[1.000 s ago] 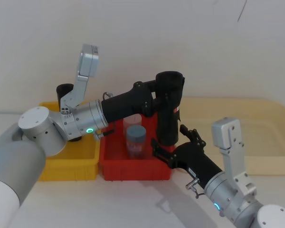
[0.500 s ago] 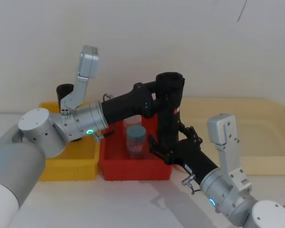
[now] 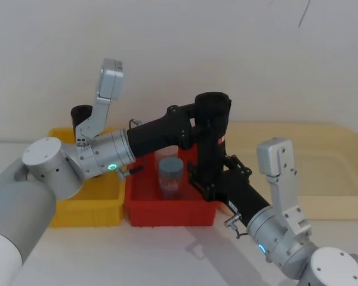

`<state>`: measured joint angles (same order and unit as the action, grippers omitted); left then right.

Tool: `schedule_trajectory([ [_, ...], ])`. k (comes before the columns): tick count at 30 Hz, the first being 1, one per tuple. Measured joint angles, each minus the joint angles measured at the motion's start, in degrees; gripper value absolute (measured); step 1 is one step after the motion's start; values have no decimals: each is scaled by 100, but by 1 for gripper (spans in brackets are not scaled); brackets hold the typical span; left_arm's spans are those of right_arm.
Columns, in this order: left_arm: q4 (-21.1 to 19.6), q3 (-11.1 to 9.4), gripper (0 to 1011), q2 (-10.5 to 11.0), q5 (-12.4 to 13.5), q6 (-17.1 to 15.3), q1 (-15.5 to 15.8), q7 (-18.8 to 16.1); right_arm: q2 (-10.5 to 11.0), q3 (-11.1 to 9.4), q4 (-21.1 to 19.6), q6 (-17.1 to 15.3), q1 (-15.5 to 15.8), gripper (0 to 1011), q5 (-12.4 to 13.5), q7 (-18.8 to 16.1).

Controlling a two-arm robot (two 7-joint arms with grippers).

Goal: Pick up the garbage bag with the one hand and transfer it to the other hand.

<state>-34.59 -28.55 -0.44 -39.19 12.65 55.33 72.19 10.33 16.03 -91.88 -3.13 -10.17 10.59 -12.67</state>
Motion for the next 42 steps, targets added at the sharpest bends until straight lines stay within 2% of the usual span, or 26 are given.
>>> schedule_trajectory([
  [4, -8, -15, 378, 6, -16, 0, -4, -9, -34, -13, 13, -9, -18, 629, -25, 29],
  [7, -12, -28, 378, 11, -29, 1, -5, -14, -46, -18, 17, -13, -25, 573, -38, 35],
  [21, -5, -75, 393, 16, -63, 29, 2, -19, -93, -48, 37, -14, -54, 573, -114, 65],
  [26, 2, -84, 519, 20, -63, 36, 3, -18, -102, -59, 50, 3, -66, 573, -132, 68],
  [28, 4, -87, 623, 21, -64, 38, 4, -18, -105, -63, 56, 10, -69, 573, -140, 68],
  [32, 5, -89, 699, 22, -65, 40, 5, -18, -110, -68, 65, 18, -75, 573, -156, 68],
  [35, 7, -92, 830, 22, -67, 41, 7, -18, -115, -74, 75, 23, -83, 573, -164, 68],
  [39, 9, -94, 893, 22, -68, 43, 9, -18, -120, -86, 86, 31, -90, 573, -179, 75],
  [40, 10, -95, 950, 22, -69, 45, 10, -18, -124, -92, 97, 34, -94, 573, -187, 81],
  [42, 11, -96, 979, 22, -70, 46, 11, -18, -130, -98, 105, 37, -100, 573, -196, 89],
])
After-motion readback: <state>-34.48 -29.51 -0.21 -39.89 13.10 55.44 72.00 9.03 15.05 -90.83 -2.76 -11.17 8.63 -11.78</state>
